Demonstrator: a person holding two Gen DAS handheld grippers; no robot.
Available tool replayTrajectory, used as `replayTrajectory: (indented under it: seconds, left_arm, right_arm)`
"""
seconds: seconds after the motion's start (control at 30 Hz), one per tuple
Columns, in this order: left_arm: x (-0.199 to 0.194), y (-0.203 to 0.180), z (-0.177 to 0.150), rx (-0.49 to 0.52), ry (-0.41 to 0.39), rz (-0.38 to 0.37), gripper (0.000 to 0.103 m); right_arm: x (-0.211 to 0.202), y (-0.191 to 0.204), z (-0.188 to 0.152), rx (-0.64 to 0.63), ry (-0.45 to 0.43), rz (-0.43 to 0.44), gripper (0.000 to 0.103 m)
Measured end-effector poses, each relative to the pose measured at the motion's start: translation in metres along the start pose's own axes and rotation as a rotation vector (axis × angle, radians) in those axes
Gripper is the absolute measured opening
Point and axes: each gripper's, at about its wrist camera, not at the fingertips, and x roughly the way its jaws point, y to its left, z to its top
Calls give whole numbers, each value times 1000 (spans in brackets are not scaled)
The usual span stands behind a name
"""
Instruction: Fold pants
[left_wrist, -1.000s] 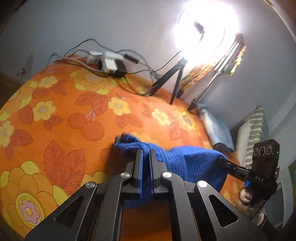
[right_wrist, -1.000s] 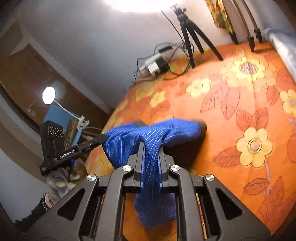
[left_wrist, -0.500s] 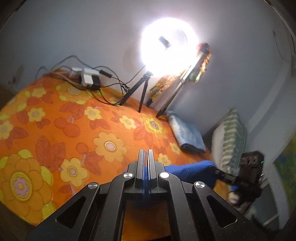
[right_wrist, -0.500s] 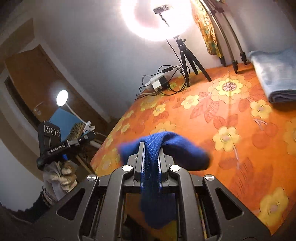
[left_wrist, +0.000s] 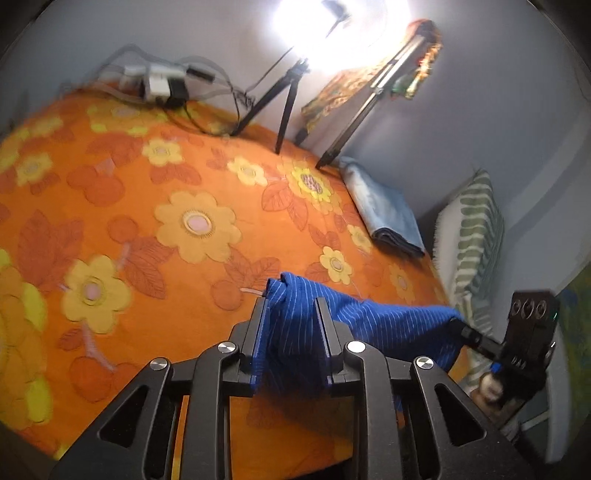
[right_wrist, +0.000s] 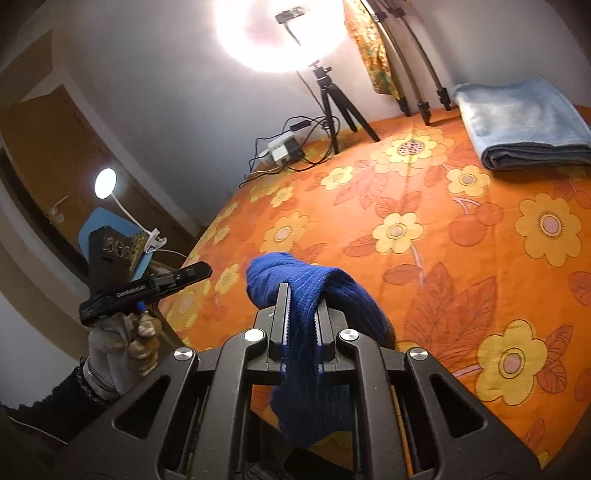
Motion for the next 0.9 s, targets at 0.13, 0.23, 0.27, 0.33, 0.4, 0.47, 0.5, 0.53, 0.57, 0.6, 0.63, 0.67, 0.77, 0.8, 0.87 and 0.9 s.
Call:
replayTrajectory:
  seconds: [0.13, 0.23, 0.27, 0.33, 0.4, 0.47, 0.5, 0.53, 0.57, 0.6, 0.63, 0.67, 0.77, 0.8, 0.87, 0.9]
  left_arm:
    - [23, 1, 3, -9, 73, -34, 33]
    - [35, -1, 3, -15, 101, -41, 33]
    - [37, -1, 3, -19, 106, -43, 33]
    - [42, 0, 4, -33, 107, -50, 33]
    - [43, 0, 5, -34, 102, -57, 30]
    - [44, 0, 7, -25, 93, -34, 30]
    - [44, 1, 9, -24, 85, -16, 30]
    - [44, 4, 10, -29, 78, -2, 30]
    - [45, 7, 12, -36, 77, 5, 30]
    - [46, 9, 14, -41, 78, 10, 32]
    - [46, 11, 15, -41, 81, 13, 32]
    - [47, 11, 16, -39, 87, 10, 33]
    - [51, 11, 17, -38, 106, 4, 44]
    - [52, 11, 17, -44, 108, -5, 46]
    - [54, 9, 16, -50, 117, -21, 46]
    - [55, 8, 16, -51, 117, -28, 46]
  right_arm:
    - [1, -11, 1, 24, 2, -7, 11]
    - [2, -14, 3, 25, 3, -11, 11]
    - [3, -16, 3, 26, 5, -13, 11]
    - [5, -19, 3, 28, 9, -17, 11]
    - [7, -21, 3, 32, 13, -22, 11]
    - [8, -24, 2, 37, 16, -26, 11]
    - [8, -25, 2, 40, 15, -29, 11]
    - [8, -27, 2, 43, 15, -30, 11]
    - [7, -29, 2, 47, 14, -30, 11]
    - [6, -29, 2, 48, 14, -30, 11]
    - [6, -30, 2, 49, 13, -30, 11]
    - [5, -30, 2, 50, 13, -29, 11]
    - [6, -31, 3, 48, 15, -28, 11]
    - [6, -30, 2, 47, 15, -28, 11]
    - [7, -30, 3, 47, 17, -28, 11]
    - [7, -30, 3, 47, 17, -28, 11]
